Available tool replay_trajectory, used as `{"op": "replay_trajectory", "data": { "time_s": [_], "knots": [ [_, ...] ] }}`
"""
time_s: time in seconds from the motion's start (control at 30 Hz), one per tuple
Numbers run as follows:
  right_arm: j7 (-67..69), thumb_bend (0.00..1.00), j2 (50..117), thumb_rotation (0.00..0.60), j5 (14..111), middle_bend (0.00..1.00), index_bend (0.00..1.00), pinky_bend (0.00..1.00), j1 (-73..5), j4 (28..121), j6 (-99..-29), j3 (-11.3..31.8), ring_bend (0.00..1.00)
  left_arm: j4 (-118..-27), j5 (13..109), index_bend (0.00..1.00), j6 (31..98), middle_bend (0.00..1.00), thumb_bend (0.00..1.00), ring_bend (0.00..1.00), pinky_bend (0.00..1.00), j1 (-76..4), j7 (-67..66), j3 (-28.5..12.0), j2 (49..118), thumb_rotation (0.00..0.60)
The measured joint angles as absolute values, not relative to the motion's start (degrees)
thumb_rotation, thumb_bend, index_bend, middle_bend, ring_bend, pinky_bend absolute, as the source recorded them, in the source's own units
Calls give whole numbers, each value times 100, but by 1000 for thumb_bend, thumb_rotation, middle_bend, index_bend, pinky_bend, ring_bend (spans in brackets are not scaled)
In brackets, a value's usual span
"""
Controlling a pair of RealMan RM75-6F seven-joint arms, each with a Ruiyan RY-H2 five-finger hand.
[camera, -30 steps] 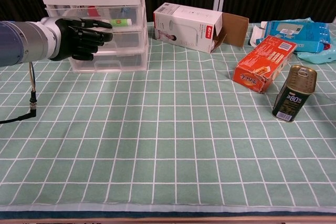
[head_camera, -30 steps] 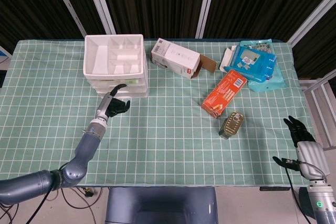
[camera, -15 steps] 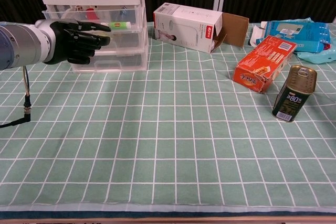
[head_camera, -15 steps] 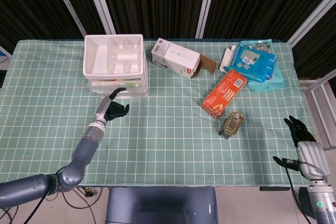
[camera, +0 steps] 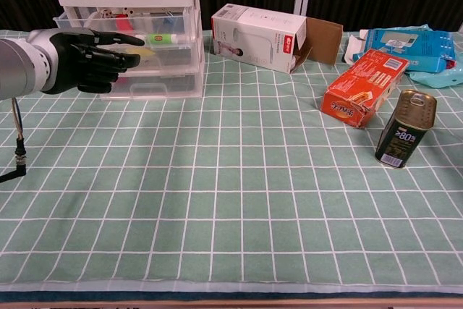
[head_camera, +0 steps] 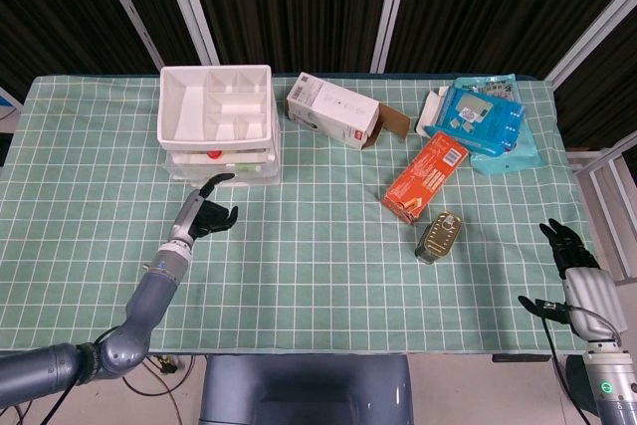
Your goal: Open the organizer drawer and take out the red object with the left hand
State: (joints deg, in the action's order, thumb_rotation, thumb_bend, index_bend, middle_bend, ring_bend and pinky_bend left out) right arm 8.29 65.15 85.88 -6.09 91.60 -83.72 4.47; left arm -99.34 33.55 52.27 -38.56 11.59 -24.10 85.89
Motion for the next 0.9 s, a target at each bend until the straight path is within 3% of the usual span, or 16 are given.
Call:
{"op": "replay_trajectory", "data": {
  "time_s": [0.3, 0.57, 0.9],
  "knots": [
    [823, 65, 6513, 600, 8589, 0, 0, 219, -608, 9170, -8371, 447, 0, -10130, 3698, 115, 5271, 1000, 464, 977, 1000, -3755, 966, -2171, 8393, 600],
    [817, 66, 6513, 600, 8605, 0, 0, 219, -606, 9181, -8379, 441, 0, -10412, 4601, 111, 5670, 1000, 463, 976, 1000, -3761, 161, -1893, 8120, 600],
    [836, 66, 6505, 600, 8594, 0, 0, 219, -604, 9199, -8365, 441, 0, -10697, 4456, 153, 6230, 1000, 461, 976, 1000, -4095, -1220, -1993, 7779, 600]
  ]
}}
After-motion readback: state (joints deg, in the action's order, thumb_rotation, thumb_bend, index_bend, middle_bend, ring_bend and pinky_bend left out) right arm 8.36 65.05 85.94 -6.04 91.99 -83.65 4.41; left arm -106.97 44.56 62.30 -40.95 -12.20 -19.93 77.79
